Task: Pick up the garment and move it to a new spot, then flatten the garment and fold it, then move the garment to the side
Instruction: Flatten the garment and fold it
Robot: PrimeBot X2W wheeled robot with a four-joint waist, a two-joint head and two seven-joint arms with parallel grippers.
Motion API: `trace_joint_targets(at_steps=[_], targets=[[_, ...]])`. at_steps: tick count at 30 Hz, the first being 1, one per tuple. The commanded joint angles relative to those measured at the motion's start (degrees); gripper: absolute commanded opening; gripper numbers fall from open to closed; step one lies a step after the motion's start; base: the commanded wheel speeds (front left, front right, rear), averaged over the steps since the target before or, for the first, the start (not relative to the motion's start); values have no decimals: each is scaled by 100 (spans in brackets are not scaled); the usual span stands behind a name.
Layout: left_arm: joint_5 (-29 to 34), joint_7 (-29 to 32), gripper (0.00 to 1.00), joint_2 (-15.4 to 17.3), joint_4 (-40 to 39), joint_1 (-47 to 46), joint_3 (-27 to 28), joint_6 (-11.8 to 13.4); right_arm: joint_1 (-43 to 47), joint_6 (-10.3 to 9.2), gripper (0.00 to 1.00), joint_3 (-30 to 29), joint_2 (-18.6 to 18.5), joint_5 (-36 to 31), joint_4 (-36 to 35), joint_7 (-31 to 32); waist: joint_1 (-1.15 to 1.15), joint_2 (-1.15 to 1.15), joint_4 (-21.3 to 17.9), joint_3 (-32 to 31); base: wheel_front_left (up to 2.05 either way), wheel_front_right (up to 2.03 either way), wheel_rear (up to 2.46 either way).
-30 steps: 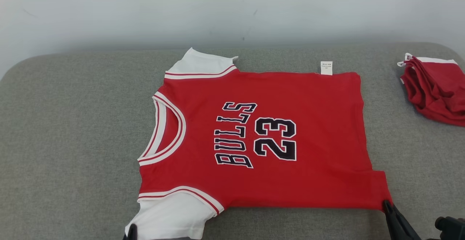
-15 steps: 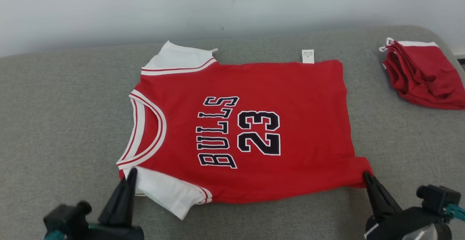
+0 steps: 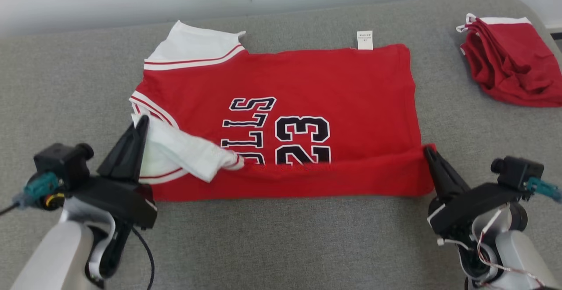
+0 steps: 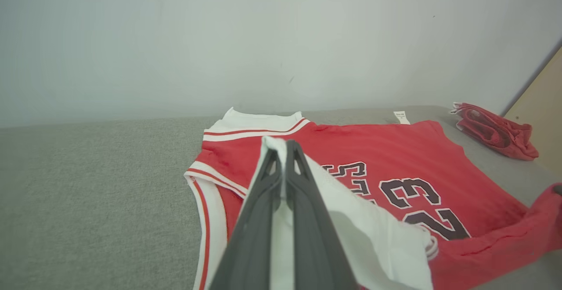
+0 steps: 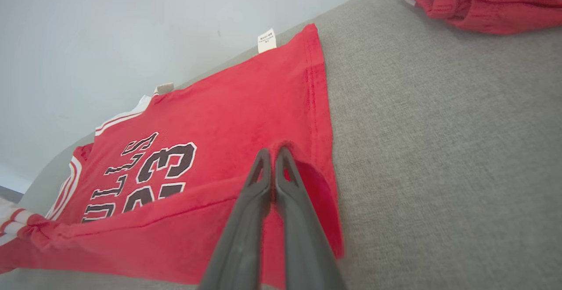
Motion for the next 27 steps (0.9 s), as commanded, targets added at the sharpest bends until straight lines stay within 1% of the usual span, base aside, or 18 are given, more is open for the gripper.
trace_joint_targets(at_steps=[1,5,12,13,14,15,16,17,18,22,25,27], targets=[[30,5,0,-12,139,-194,-27,-44,-154,-16,0,29,-32,27,83,2,-1,-1,-36,129,0,0,0],[42,59,0,-5,681,-694,-145,-136,-589,-16,0,104,-99,30,395,-10,-1,-1,-55,258,0,0,0],[-32,-82,0,-84,1560,-1293,-364,-221,-1151,-16,0,356,-148,12,916,-172,-1,-1,-112,367,0,0,0],[-20,-105,0,-79,1651,-1340,-408,-230,-1196,-16,29,393,-181,-25,953,-249,-1,-1,-117,368,0,0,0],[37,-183,0,-61,1721,-1393,-439,-236,-1233,-16,94,438,-198,-38,994,-313,-1,-1,-120,366,0,0,0],[60,-267,49,-64,1802,-1429,-448,-239,-1251,-16,100,461,-200,-31,1050,-374,-1,-1,-122,357,0,0,0],[60,-267,49,-64,1802,-1429,-448,-239,-1251,-16,100,461,-200,-31,1050,-374,-1,-1,-122,357,0,0,0],[91,-349,65,-69,1868,-1443,-477,-243,-1255,-16,100,489,-214,-23,1095,-426,-1,-1,-119,339,0,0,0],[132,-434,100,-62,1931,-1453,-516,-246,-1253,-16,100,513,-237,-36,1138,-482,-1,-1,-117,317,0,0,0],[136,-691,100,-71,2141,-1413,-569,-256,-1114,-16,100,649,-349,-108,1223,-741,-1,-1,-97,184,0,0,0],[47,-842,100,-79,2181,-1239,-508,-256,-918,-16,100,732,-428,-170,1226,-908,-1,-1,-67,50,0,0,0],[-11,-952,100,-91,2088,-1013,-398,-176,-669,-16,100,741,-480,-192,1183,-1051,-1,-1,-18,-80,0,0,0]])
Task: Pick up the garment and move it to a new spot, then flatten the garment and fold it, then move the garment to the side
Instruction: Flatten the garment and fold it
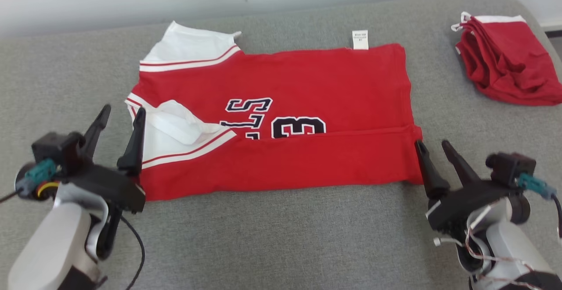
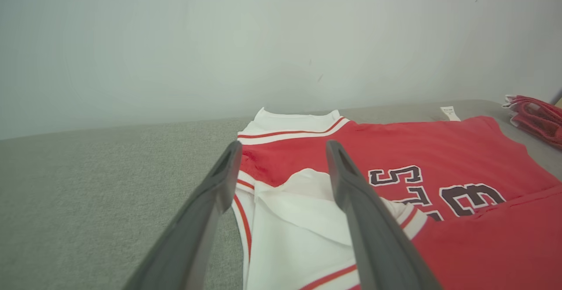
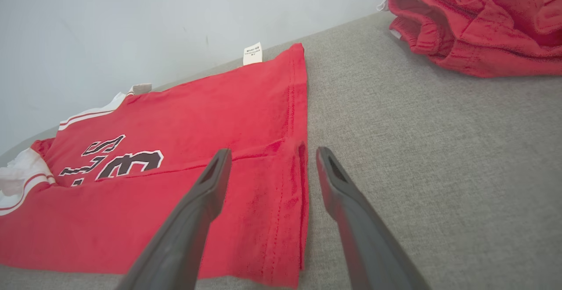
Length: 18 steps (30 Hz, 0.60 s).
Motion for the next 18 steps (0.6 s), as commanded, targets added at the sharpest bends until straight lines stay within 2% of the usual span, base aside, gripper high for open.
trace_joint_targets(at_steps=[1,11,18], targets=[[-84,-67,100,-23,-96,217,70,49,185,-16,100,-9,-22,-60,-50,-89,0,-1,72,-133,0,0,0],[-137,-145,100,-46,-516,1408,176,294,785,-16,100,-228,72,-211,-148,-257,0,-1,159,-270,0,0,0],[-99,-151,100,-117,-399,1700,88,326,763,-16,100,-353,152,-372,-68,-307,0,-1,186,-195,0,0,0]])
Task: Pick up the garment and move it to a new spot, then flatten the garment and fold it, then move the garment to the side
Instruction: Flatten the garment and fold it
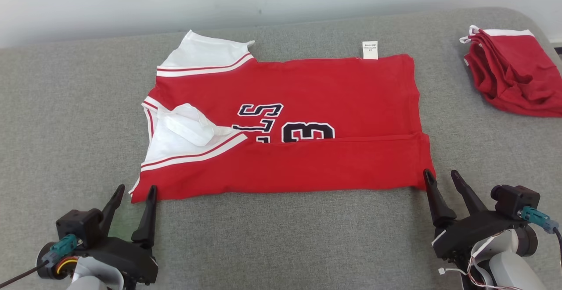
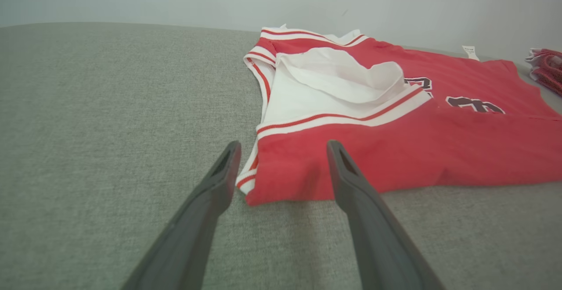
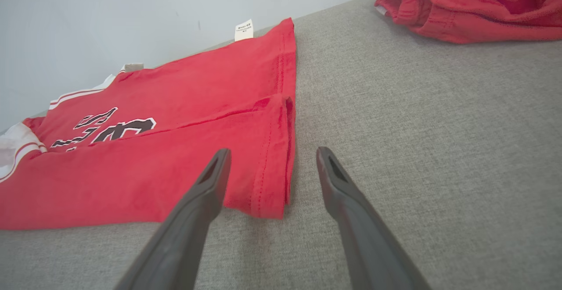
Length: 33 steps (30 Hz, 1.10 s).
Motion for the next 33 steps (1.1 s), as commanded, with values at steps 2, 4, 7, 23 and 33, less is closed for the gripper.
trace_joint_targets(at_steps=[2,4,7,23,33], targets=[[17,-32,100,-27,106,33,-20,-42,-64,-16,100,-31,87,-67,82,-50,1,0,0,52,0,0,0],[87,-34,100,-54,180,-34,-58,-6,-112,-16,100,-25,136,-106,163,-61,1,0,-6,71,0,0,0],[90,-33,100,-99,327,-140,-55,23,-225,-16,100,53,145,-330,296,-114,1,0,-27,130,0,0,0],[-130,-4,0,-289,1219,-310,-67,-189,-567,-16,0,210,415,-413,960,-346,1,0,-33,72,0,0,0],[-66,-37,0,-471,534,514,251,-18,48,-16,0,114,263,-141,538,-281,1,0,167,-389,0,0,0]])
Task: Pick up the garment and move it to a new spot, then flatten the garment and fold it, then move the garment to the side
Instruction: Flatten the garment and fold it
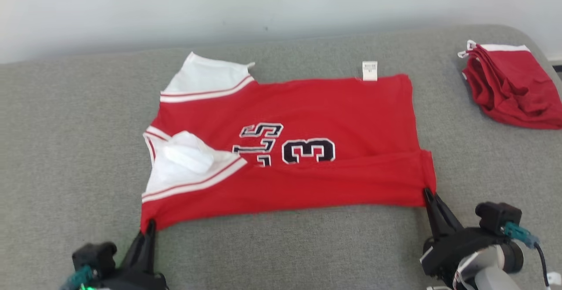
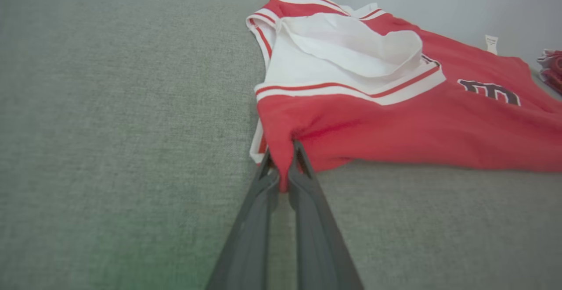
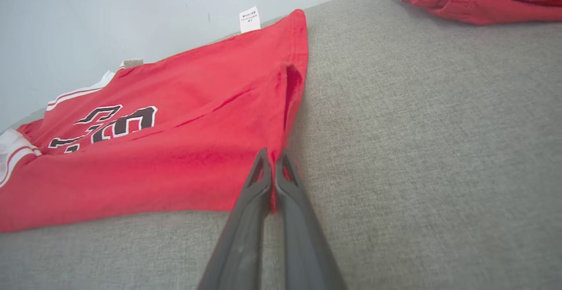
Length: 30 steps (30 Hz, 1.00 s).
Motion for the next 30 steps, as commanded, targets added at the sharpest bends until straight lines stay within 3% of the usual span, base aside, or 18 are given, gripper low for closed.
trace_joint_targets(at_steps=[1,10,18,19,20,21,30], targets=[[48,-14,0,-12,-119,239,41,49,173,-16,0,-41,-22,57,-84,34,0,0,129,-164,0,0,0],[118,-16,0,-70,-1075,1189,117,352,1197,-16,0,-387,61,-66,-952,456,0,0,277,-387,0,0,0],[0,24,0,-85,-1422,1576,116,487,1737,-16,0,-705,221,-198,-1510,824,0,0,297,-419,0,0,0],[30,25,24,-70,-1445,1604,113,494,1792,-16,53,-752,237,-313,-1604,871,0,0,308,-417,0,0,0],[30,25,24,-70,-1445,1604,113,494,1792,-16,53,-752,237,-313,-1604,871,0,0,308,-417,0,0,0],[96,10,100,-58,-1444,1621,150,531,1826,-16,100,-792,251,-446,-1681,843,0,0,317,-418,0,0,0],[418,-22,100,-184,-1817,1655,638,486,1720,-16,100,-893,329,-785,-2017,506,0,0,316,-461,0,0,0]])
